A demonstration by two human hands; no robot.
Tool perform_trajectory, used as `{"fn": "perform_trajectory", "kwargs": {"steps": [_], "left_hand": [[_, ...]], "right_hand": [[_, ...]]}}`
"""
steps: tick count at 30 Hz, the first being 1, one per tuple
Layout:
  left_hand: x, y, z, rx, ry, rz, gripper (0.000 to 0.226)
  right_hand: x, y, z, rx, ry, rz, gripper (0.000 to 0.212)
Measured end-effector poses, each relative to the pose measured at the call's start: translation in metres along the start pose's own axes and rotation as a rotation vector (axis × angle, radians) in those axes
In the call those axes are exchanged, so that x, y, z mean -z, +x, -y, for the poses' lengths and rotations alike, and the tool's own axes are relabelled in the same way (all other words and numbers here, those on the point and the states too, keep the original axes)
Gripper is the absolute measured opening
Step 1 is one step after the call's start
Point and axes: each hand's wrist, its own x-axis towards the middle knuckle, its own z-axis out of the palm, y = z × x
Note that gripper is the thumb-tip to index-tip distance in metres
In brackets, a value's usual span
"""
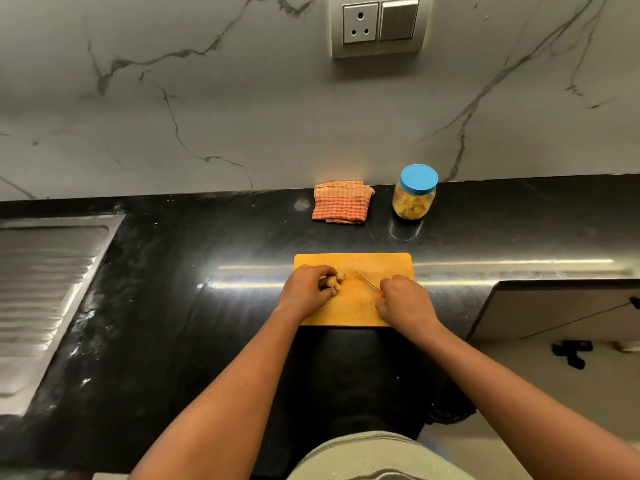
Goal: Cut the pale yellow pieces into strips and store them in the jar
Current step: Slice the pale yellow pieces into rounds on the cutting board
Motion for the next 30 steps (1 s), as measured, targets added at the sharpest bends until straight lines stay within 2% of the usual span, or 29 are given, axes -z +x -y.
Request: {"fn": "perform_trajectory", "kwargs": {"steps": [3, 8, 12, 15, 24, 30], "left_hand": [[0.001, 0.003, -0.002, 0.019, -0.033, -0.008, 0.041], [0.001, 0.005, -0.002, 0.047, -0.090, 0.012, 0.040], [0.003, 0.007, -0.004, 0.024, -0.099, 0.029, 0.039], [0.002, 0.008, -0.009, 0.005, -0.112, 0.017, 0.046], [0.001, 0.006, -0.014, 0.005, -0.077, 0.049, 0.054], [0.002, 0.008, -0.017, -0.009, -0.029, 0.049, 0.045]], "right_hand": [[-0.008, -0.005, -0.004, 0.032, -0.043, -0.052, 0.024], [-0.018, -0.011, -0.011, 0.035, 0.062, -0.124, 0.035], [-0.015, -0.014, -0.005, 0.002, 0.171, -0.168, 0.035], [-0.012, -0.016, 0.003, -0.030, 0.305, -0.176, 0.032], [-0.021, -0.026, 0.026, -0.015, 0.414, -0.076, 0.031], [-0.026, -0.030, 0.036, -0.045, 0.371, -0.025, 0.026]]}}
